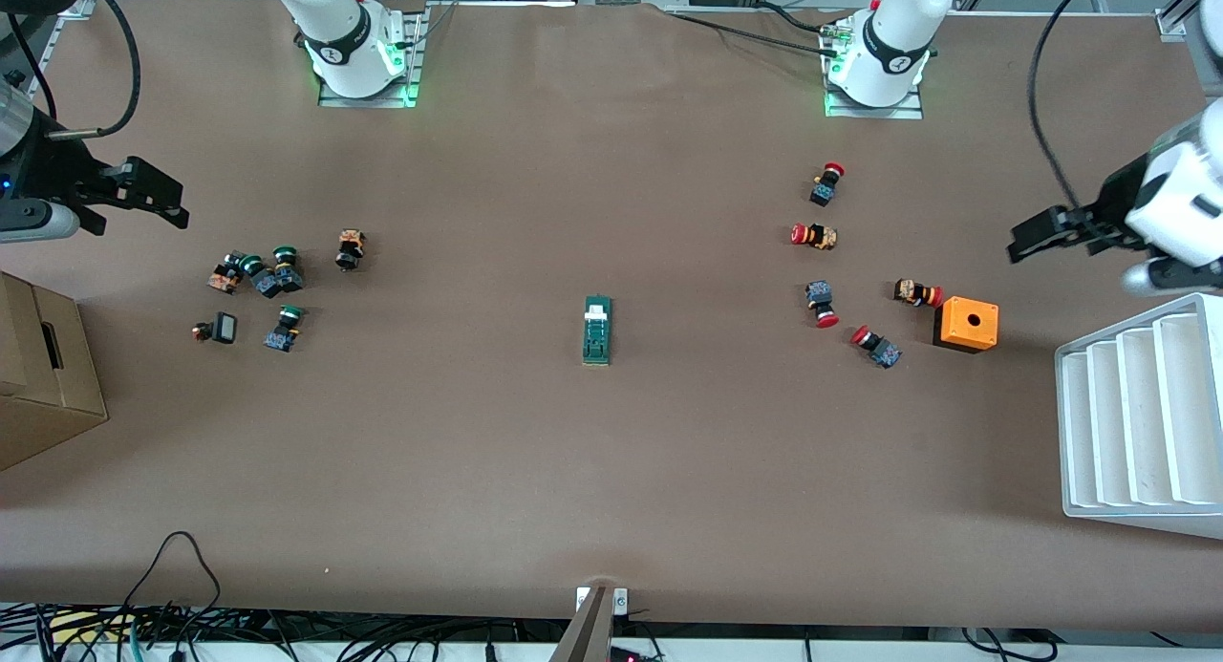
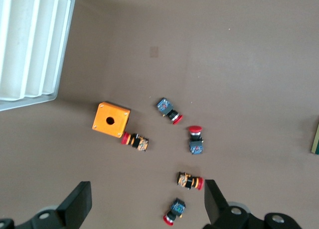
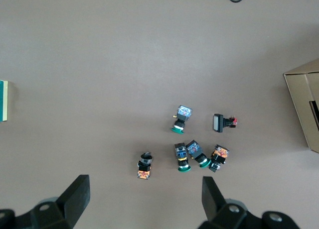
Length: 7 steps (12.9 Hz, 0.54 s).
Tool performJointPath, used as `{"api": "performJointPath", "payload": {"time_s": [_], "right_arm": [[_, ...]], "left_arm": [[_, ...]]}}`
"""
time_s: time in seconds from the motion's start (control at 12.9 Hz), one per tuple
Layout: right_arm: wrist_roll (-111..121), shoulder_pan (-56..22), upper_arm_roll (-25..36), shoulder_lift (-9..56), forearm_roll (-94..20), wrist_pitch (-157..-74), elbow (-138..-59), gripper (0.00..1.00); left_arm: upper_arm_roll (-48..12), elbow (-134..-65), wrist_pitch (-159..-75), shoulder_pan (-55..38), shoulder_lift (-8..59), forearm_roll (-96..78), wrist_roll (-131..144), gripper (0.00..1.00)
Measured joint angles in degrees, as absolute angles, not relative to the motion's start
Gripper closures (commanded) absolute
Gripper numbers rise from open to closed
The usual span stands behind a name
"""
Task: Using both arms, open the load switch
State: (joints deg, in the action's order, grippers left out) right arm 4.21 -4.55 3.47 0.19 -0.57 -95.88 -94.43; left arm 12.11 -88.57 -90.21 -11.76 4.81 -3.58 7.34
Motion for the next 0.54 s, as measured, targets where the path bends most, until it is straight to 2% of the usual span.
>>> {"api": "performJointPath", "payload": {"time_s": [0.31, 0.54], "right_arm": [[4.24, -4.54, 3.47, 0.19, -0.57, -95.86, -94.43, 0.01], [4.25, -4.55, 3.47, 0.19, -0.57, -95.86, -94.42, 0.01]], "left_arm": [[11.82, -88.95, -89.15, -10.6, 2.67, -3.58, 5.94, 0.01], [6.37, -89.08, -89.15, -3.87, 2.67, -3.58, 4.08, 0.01]]}}
